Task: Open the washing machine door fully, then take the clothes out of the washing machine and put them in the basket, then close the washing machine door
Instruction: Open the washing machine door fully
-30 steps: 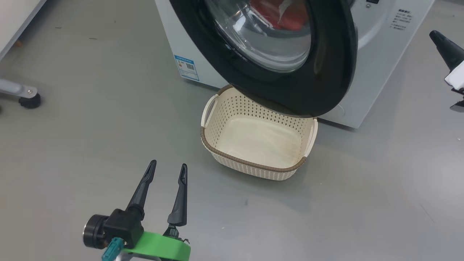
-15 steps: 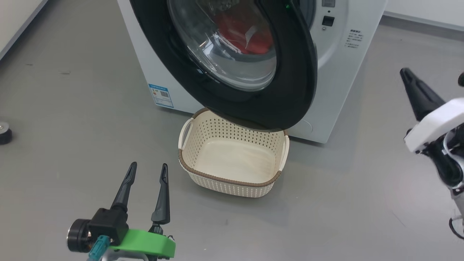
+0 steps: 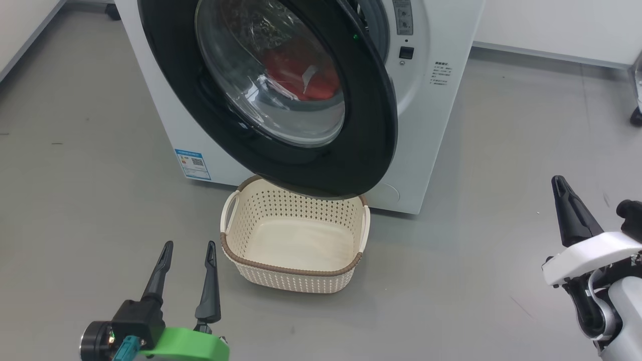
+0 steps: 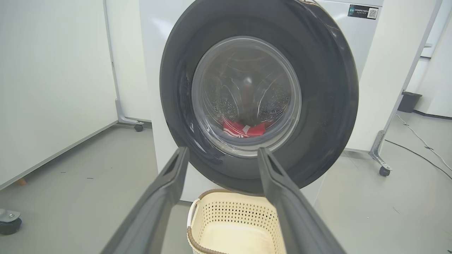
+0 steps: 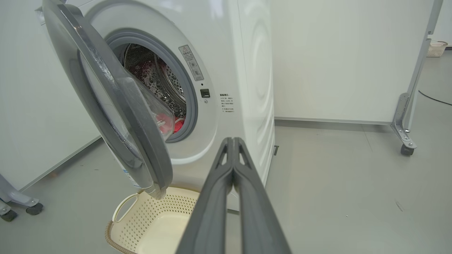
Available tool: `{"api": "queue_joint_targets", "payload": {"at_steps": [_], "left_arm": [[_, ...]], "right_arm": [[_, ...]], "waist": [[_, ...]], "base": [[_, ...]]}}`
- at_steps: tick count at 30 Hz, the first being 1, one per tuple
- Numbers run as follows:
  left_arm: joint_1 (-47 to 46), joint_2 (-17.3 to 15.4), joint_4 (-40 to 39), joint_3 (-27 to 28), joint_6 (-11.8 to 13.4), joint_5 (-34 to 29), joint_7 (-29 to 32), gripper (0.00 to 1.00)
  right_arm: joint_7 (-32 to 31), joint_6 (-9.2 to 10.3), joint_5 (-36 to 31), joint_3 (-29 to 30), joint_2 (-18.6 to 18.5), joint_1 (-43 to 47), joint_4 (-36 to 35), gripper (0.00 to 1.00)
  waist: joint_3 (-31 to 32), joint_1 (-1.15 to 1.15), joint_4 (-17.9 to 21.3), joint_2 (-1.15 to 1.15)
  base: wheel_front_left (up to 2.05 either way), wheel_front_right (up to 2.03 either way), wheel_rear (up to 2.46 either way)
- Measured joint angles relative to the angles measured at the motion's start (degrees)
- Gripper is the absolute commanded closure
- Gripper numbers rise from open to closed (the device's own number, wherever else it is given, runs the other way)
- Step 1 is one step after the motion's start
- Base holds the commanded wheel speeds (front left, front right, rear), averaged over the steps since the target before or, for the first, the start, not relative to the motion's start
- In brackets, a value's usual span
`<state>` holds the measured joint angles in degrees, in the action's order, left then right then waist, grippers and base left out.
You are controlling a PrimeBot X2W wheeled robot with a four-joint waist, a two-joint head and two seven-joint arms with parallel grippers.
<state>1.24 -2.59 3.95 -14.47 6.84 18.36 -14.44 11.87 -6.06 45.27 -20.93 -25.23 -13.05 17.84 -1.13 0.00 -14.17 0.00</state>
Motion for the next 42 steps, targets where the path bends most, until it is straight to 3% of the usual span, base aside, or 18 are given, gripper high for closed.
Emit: {"api": "queue_joint_targets", "payload": {"at_steps": [2, 3, 4, 5, 12, 22, 42], "left_arm": [[0.0, 0.0, 0.1, 0.3, 0.0, 0.0, 0.0, 0.0], [0.0, 0.0, 0.2, 0.5, 0.0, 0.0, 0.0, 0.0], [0.1, 0.0, 0.3, 0.8, 0.0, 0.0, 0.0, 0.0], [0.2, 0.0, 0.4, 1.1, 0.0, 0.0, 0.0, 0.0], [1.3, 0.0, 0.9, 0.8, 0.0, 0.0, 0.0, 0.0], [1.3, 0.0, 1.0, 1.0, 0.0, 0.0, 0.0, 0.0], [1.4, 0.0, 0.7, 1.2, 0.0, 0.0, 0.0, 0.0]], "right_arm": [[1.7, 1.04, 0.0, 0.4, 0.4, 1.2, 0.2, 1.0], [2.7, 1.51, -0.1, 0.7, 0.7, 1.8, 0.2, 0.89], [3.2, 1.67, -0.1, 0.9, 1.1, 2.1, 0.3, 0.56], [3.2, 1.68, -0.5, 0.8, 1.2, 2.5, 0.2, 0.0], [3.1, 4.68, -2.6, 2.3, 2.9, 6.2, 0.1, 0.0], [2.9, 5.66, -4.0, 4.4, 5.4, 7.9, -2.3, 0.0], [2.8, 5.53, -7.7, 9.9, 7.5, 10.5, -7.2, 0.0]], "waist": [[0.4, 0.0, 0.6, 0.0], [0.6, 0.0, 0.9, 0.0], [0.8, 0.0, 1.2, 0.0], [1.0, 0.0, 1.5, 0.0], [1.8, 0.0, 2.9, 0.0], [1.7, 0.0, 3.3, 0.0], [0.6, 0.0, 3.5, 0.0]], "base": [[0.0, 0.0, 0.0], [0.0, 0.0, 0.0], [0.0, 0.0, 0.0], [0.0, 0.0, 0.0], [0.0, 0.0, 0.0], [0.0, 0.0, 0.0], [0.0, 0.0, 0.0]]}}
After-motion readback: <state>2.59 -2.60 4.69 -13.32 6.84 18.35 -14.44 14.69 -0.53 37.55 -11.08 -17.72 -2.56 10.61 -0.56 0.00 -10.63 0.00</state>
